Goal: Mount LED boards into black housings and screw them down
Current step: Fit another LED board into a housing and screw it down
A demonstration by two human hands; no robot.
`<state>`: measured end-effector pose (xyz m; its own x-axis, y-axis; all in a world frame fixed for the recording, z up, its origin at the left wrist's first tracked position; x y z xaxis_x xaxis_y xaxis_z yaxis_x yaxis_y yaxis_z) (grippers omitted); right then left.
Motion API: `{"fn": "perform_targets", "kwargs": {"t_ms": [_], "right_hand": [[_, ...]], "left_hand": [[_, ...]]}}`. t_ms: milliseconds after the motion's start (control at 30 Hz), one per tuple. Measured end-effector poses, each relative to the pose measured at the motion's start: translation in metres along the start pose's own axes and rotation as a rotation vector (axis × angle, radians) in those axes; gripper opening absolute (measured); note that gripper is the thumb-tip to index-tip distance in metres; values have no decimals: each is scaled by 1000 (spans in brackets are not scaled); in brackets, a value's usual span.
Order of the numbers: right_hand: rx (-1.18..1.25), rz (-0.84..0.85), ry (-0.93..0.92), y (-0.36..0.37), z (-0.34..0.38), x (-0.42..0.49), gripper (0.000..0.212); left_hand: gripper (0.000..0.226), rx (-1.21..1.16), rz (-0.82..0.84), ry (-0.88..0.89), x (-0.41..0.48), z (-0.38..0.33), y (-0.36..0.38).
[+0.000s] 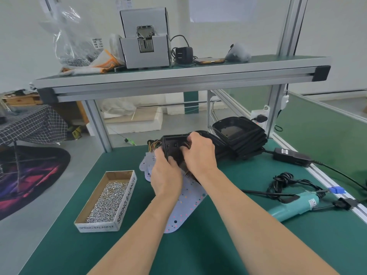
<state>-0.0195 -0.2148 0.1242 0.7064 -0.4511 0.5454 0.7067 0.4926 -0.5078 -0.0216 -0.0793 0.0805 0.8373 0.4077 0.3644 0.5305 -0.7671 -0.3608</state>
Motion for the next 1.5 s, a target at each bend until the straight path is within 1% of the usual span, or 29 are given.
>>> {"fn": "perform_targets", "kwargs": {"t_ms": [100,167,233,333,400,433,500,533,600,633,700,733,800,867,967,1100,1333,1500], "right_hand": [[10,-2,-30,-3,-5,2,15],[-11,14,-49,-3,-9,3,15],[-80,40,-95,-2,-9,3,19],[-173,76,-156,-3,-10,3,20],[-208,54,-169,-7,-12,4,11],[-218,18,-172,-11,-12,6,8],[-239,-69,-200,-17,-12,9,24],[-248,-76,-217,-17,-12,10,33],[-217,30,-218,-10,-14,14,45],[-192,106,-213,-5,-15,15,42],[-213,204,-223,2,-16,15,24],[-233,217,-226,4,-16,15,18],[-249,210,-220,6,-15,13,13],[-253,185,-224,10,-15,11,12],[-292,153,-250,13,-15,11,18],[-316,187,-246,18,-19,11,22],[-307,208,-268,16,-17,16,17],[-392,125,-344,12,-16,15,16]], "left_hand": [[44,-112,144,-30,2,1,10],[68,-192,267,-72,3,3,16],[80,-256,356,-88,4,4,20],[78,-338,442,-104,4,4,22],[75,-371,480,-104,4,3,22],[74,-388,499,-105,4,3,22],[71,-401,524,-111,7,3,20],[71,-402,539,-122,9,4,20],[79,-402,572,-149,12,8,21],[82,-396,587,-148,12,10,21],[83,-377,607,-126,11,11,22],[83,-370,606,-124,11,12,22],[83,-358,599,-134,12,16,22],[83,-343,592,-123,13,18,23],[81,-274,579,-45,14,15,25],[78,-221,570,15,13,17,25],[75,-233,551,16,15,20,20],[76,-255,578,17,9,16,23]]}}
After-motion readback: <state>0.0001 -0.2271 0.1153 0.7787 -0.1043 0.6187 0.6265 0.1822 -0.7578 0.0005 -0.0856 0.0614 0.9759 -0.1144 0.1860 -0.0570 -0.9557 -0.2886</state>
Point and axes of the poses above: each hand's wrist, its own x-axis towards the middle knuckle, its own y-axis out of the palm, z = x × y, the point moved 7 cm from there along x, towards the middle knuckle, and after that the axes turned 13 degrees about -z, right-handed, at the moved point
